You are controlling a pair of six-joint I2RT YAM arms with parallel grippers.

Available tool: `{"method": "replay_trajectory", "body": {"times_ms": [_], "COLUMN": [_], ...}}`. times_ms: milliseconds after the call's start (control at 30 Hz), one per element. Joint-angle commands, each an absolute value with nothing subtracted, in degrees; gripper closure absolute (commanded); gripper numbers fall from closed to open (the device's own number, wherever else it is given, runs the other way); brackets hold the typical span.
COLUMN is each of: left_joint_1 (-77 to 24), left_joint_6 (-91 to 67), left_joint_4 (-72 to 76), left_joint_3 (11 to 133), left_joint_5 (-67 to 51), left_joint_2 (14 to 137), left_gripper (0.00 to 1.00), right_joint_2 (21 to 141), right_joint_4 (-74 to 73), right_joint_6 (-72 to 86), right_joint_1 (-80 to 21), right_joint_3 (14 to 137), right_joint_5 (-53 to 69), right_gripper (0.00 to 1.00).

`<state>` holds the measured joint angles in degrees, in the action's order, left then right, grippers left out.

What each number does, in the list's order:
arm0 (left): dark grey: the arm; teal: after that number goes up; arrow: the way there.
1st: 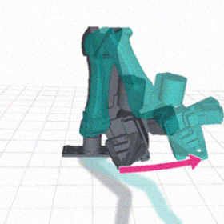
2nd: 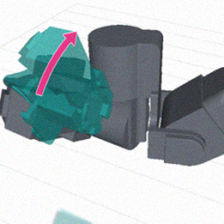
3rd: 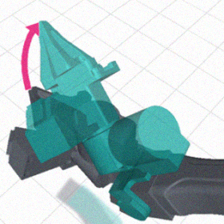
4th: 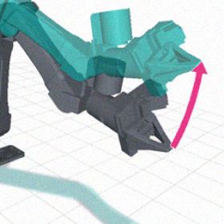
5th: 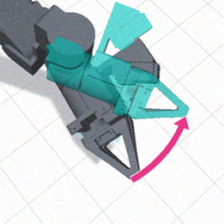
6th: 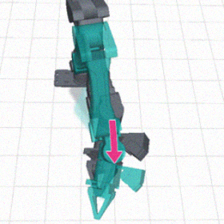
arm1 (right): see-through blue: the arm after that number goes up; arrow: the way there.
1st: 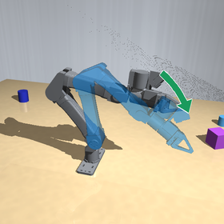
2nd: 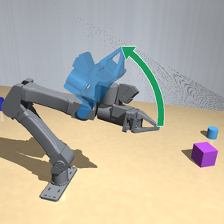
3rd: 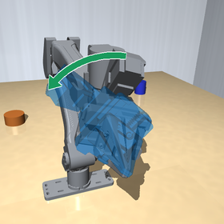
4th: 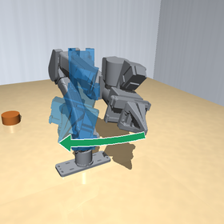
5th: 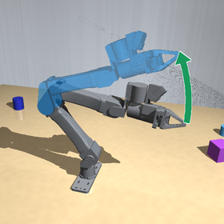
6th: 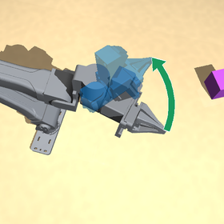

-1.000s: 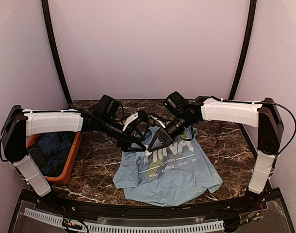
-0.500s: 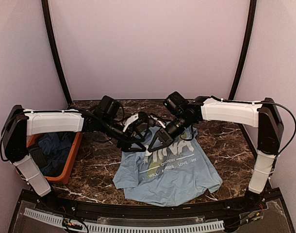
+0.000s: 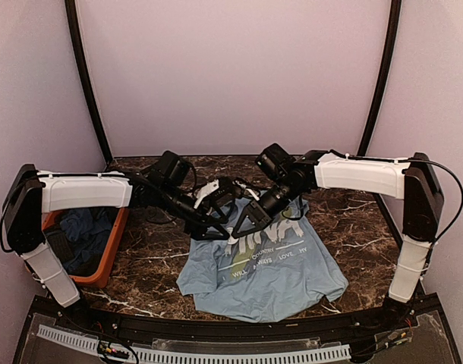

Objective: Pin the brooch onto the clothing
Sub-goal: Pin the brooch to the flattened clothing.

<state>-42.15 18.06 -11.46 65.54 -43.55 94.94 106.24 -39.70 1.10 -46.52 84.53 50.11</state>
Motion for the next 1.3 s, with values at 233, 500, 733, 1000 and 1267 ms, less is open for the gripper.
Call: {"method": "replay_trajectory", "body": {"times_ms": [233,500,733,1000,1267], "left_joint_1": [-43.59,-43.59,-43.40,-43.15,-43.15], "left_joint_6": [19.29,19.47,24.42,22.99,20.29], "left_joint_4": [-13.53,-13.54,-16.90,-14.86,-14.03], "left_joint_3": [66.18,66.08,64.93,64.57,65.80], "left_joint_5": [-41.31,-40.98,-49.07,-49.82,-47.07], "left_joint_2": [95.46,94.53,90.70,91.19,93.71], "left_gripper": [0.32,0.32,0.23,0.22,0.33], "right_joint_2": [105.21,104.94,104.92,104.60,104.97], "right_joint_4": [-38.85,-38.92,-39.49,-41.69,-41.94], "right_joint_6": [0.62,0.44,0.35,-3.06,-3.16], "right_joint_1": [-47.29,-47.37,-47.24,-47.27,-47.70], "right_joint_3": [87.19,86.75,86.55,86.77,86.83], "right_joint_5": [50.93,50.62,49.56,48.78,48.55], "right_gripper": [1.00,1.00,1.00,1.00,1.00]}}
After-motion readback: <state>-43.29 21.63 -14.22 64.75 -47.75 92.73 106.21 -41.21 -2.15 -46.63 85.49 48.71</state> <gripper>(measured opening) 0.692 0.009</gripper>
